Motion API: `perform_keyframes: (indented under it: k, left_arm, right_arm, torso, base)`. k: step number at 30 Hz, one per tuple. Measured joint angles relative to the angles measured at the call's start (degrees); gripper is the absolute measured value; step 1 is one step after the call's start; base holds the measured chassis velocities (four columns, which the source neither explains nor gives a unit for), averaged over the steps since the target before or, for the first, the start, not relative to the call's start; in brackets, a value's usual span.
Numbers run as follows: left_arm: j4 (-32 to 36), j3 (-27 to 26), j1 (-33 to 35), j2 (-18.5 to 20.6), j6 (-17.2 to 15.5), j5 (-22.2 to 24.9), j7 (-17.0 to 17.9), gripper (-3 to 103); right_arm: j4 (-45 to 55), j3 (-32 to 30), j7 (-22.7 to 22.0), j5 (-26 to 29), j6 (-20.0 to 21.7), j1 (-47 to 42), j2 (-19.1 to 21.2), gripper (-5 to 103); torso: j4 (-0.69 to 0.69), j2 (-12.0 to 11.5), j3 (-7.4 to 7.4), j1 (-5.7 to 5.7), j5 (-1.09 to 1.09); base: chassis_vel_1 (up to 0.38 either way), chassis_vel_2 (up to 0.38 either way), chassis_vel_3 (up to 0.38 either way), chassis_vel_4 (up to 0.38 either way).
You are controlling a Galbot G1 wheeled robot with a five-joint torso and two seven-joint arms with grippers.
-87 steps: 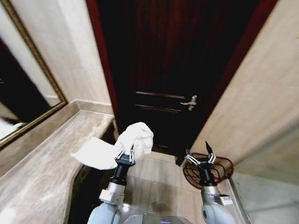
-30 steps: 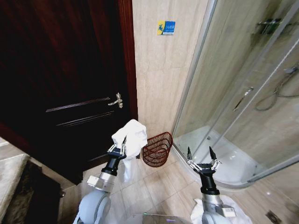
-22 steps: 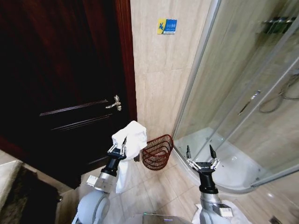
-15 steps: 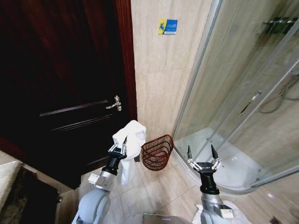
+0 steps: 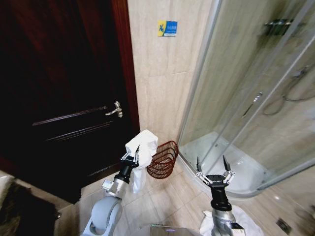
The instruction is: Discard the used towel into the hamper.
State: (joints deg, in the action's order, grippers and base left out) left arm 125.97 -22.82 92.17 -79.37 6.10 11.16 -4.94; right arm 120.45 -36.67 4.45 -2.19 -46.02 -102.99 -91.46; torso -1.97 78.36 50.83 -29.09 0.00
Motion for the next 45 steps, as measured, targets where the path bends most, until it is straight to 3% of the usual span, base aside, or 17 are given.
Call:
perform_keyframes:
  k: [4, 11, 15, 18, 24, 31, 45]
  left_arm:
    - [-1.6, 0.4, -1.3, 0.7, -0.1, 0.8, 0.0, 6]
    - [-5.6, 2.3, -4.8, 1.0, -0.2, 2.8, 0.0, 6]
    - [-8.7, 3.8, -8.3, 2.4, -0.4, 5.2, 0.6, 6]
    - [-10.3, 5.2, -10.4, 3.1, 0.4, 7.2, 1.7, 6]
    - [-13.6, 6.9, -15.4, 5.7, 0.9, 10.3, 2.0, 6]
    - [-17.6, 9.1, -22.4, 12.0, 0.9, 13.3, -0.6, 6]
    - [-20.4, 11.4, -30.7, 14.3, 0.6, 17.3, -2.6, 6]
  right_arm:
    - [0.2, -1.0, -0.5, 2.8, 1.3, 0.1, 1.0, 100]
    - [-2.1, -0.2, -2.2, -0.8, -0.9, -0.5, -0.3, 100]
    - [-3.8, 0.0, -7.7, -4.9, -1.1, 0.6, -0.7, 100]
    - [-3.9, 0.0, -8.8, -4.5, -1.1, 1.0, -0.5, 100]
    - [-4.0, 0.0, -7.8, -1.9, -1.1, 0.8, 0.6, 100]
    - [-3.9, -0.4, -6.7, -0.9, -1.2, -0.3, 0.1, 100]
    - [-3.3, -0.2, -5.9, -0.1, -1.2, -0.5, -0.7, 100]
  torso:
    - [0.0, 0.0, 0.0, 0.0, 0.0]
    - [0.03, 0.0, 0.0, 0.0, 0.0]
    - [0.0, 0.0, 0.0, 0.0, 0.0]
    - [0.0, 0.0, 0.0, 0.0, 0.0]
    - [0.01, 0.0, 0.0, 0.0, -0.01]
    - [0.01, 0.0, 0.0, 0.01, -0.01]
    - [0.0, 0.0, 0.02, -0.08, 0.0]
  base:
    - [-0.079, -0.086, -0.083, -0.087]
    - [-0.075, -0.072, -0.067, -0.08]
    - [0.0, 0.0, 0.0, 0.0]
    - [0.0, 0.0, 0.0, 0.0]
    - [0.0, 0.0, 0.0, 0.0]
    - [-0.012, 0.011, 0.008, -0.018]
    - [-0.128, 0.129, 0.13, -0.127]
